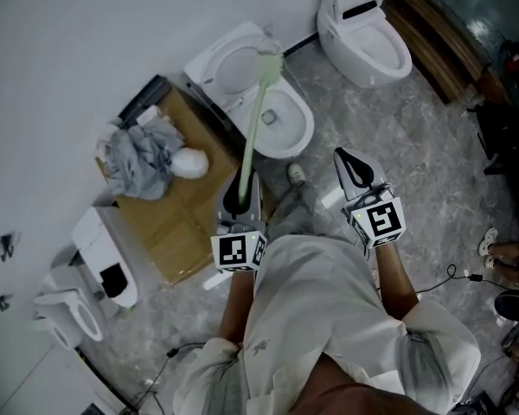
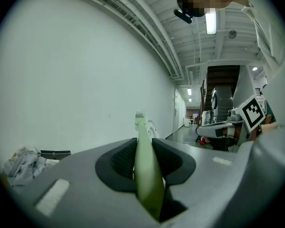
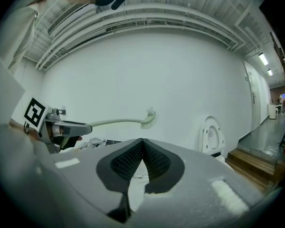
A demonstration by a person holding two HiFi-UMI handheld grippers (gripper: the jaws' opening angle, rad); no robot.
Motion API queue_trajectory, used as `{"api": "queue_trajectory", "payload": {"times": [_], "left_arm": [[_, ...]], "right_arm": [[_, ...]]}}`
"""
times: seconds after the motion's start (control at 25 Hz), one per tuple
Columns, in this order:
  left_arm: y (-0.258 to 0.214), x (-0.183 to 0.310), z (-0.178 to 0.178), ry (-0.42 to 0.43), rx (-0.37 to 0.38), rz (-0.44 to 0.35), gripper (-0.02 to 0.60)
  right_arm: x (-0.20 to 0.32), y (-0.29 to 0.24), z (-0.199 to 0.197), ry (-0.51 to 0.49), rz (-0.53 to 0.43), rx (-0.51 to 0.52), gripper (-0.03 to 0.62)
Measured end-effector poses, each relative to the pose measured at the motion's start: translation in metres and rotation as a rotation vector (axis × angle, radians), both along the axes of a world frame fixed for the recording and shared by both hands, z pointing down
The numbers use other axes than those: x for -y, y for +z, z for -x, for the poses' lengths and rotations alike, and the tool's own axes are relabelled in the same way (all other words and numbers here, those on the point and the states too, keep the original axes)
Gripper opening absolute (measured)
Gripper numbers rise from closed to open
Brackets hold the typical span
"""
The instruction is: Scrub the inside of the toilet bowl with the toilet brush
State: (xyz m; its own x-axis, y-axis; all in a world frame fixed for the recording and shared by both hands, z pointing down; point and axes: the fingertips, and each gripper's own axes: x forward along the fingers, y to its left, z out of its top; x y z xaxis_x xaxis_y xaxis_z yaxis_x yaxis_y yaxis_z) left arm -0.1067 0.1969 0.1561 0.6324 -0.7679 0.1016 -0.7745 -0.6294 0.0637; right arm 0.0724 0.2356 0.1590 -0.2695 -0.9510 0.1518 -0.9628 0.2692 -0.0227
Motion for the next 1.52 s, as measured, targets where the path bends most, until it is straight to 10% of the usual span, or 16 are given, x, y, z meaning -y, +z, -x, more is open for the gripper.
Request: {"api": "queue_trajectory", "payload": {"times": [0.84,1.52], "left_arm": [[0.134,0.146,-0.04,-0.06,0.083,0.339,0.115],[0.268,0.181,-0.046,-0.102,0.126,0.542,0.115]], "right_arm": [[0.179,0.119,-0.035,-0.149,0.302,0.008,0.003],[0.217,0.238,-0.029,-0.249,0.515,-0.043,0.003]]}}
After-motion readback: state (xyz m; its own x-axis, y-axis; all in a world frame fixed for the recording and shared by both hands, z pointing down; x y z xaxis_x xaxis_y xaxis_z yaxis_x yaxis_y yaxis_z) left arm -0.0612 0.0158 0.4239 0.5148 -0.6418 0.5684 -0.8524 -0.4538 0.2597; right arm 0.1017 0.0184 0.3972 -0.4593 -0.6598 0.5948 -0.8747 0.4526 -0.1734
